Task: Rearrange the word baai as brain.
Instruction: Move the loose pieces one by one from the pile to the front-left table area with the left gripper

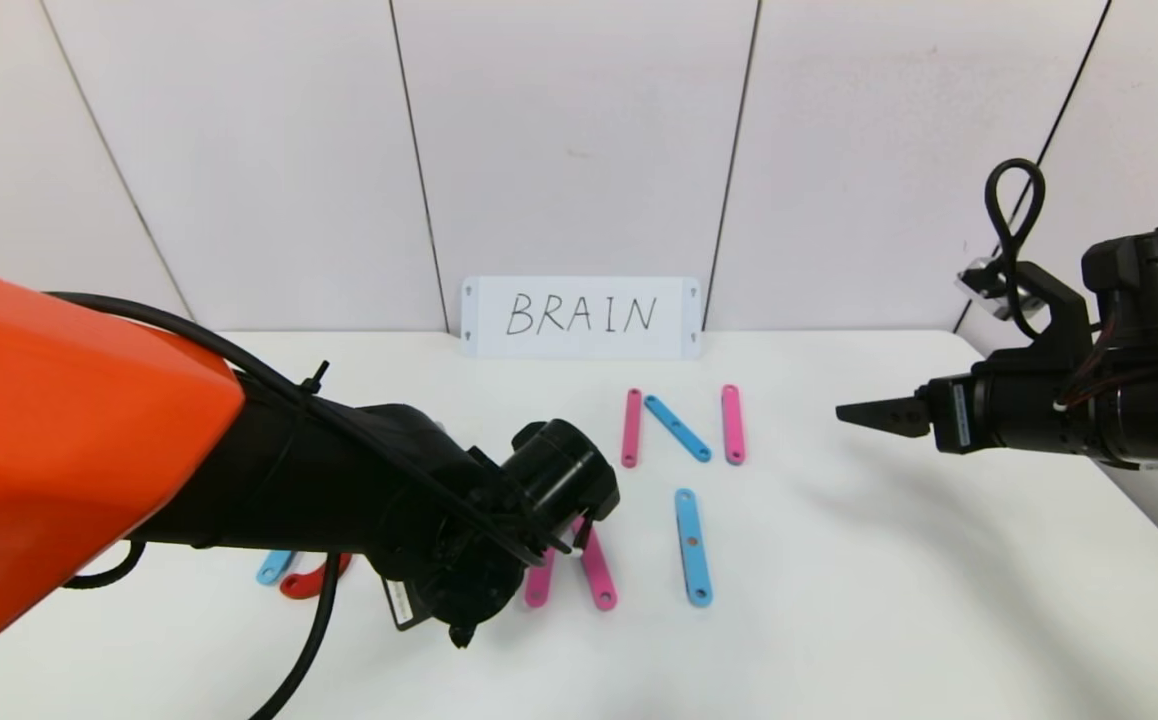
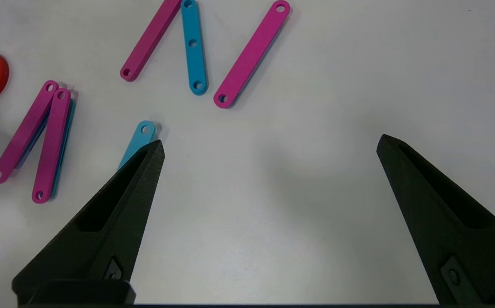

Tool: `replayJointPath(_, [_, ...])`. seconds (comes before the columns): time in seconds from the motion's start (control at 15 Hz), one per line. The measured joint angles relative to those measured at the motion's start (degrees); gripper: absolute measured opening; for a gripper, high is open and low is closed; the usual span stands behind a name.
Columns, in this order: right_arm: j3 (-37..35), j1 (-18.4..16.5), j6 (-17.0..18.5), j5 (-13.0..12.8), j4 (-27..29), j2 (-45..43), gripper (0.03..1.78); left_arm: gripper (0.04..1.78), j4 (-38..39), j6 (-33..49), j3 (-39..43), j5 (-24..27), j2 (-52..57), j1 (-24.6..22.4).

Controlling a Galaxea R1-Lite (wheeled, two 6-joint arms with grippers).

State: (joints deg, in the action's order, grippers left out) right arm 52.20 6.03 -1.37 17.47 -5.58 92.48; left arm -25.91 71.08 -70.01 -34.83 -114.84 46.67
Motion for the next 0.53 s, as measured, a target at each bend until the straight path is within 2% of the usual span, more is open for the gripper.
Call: replayJointPath(0.53, [0.0,0.0,0.0,0.0,0.0,0.0,1.74,0.28,-0.2,1.2,0.7,-0.5,-1.0,0.2])
